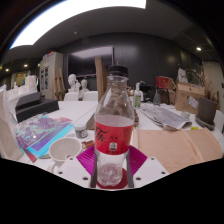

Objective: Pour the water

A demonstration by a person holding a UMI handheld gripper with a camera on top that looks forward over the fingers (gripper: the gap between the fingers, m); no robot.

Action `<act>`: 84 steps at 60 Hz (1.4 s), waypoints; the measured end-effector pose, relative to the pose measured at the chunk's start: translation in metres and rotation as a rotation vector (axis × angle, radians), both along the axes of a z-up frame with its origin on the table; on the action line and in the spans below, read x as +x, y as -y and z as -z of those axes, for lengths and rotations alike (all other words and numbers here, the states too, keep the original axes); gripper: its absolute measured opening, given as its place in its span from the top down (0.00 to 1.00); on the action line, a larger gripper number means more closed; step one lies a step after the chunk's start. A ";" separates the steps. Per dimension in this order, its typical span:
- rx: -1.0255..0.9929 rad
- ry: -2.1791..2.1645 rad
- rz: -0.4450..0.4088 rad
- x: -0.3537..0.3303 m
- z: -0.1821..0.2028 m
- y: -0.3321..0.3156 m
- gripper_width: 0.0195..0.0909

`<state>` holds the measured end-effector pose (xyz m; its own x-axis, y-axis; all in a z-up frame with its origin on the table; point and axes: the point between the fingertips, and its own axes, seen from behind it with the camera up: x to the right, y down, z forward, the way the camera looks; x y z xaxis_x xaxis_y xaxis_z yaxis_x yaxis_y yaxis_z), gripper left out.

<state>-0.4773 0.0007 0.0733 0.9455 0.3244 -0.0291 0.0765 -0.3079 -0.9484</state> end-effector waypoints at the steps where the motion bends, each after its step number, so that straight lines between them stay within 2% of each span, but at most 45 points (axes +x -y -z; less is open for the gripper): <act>1: 0.000 0.001 0.001 0.002 -0.001 0.000 0.68; 9: -0.008 0.003 0.002 0.002 0.000 0.002 0.58; 17: -0.068 0.023 -0.010 -0.001 0.012 0.008 0.43; 25: -0.133 0.018 0.000 -0.002 0.017 0.015 0.15; 29: -0.156 0.013 0.018 0.004 0.015 0.017 0.08; 41: -0.208 0.007 0.098 0.028 -0.003 0.043 0.06; 49: -0.231 0.026 0.154 0.048 -0.031 0.078 0.08; 68: -0.347 -0.118 0.157 0.041 -0.112 0.226 0.08; 84: -0.337 -0.037 0.206 0.049 -0.152 0.314 0.08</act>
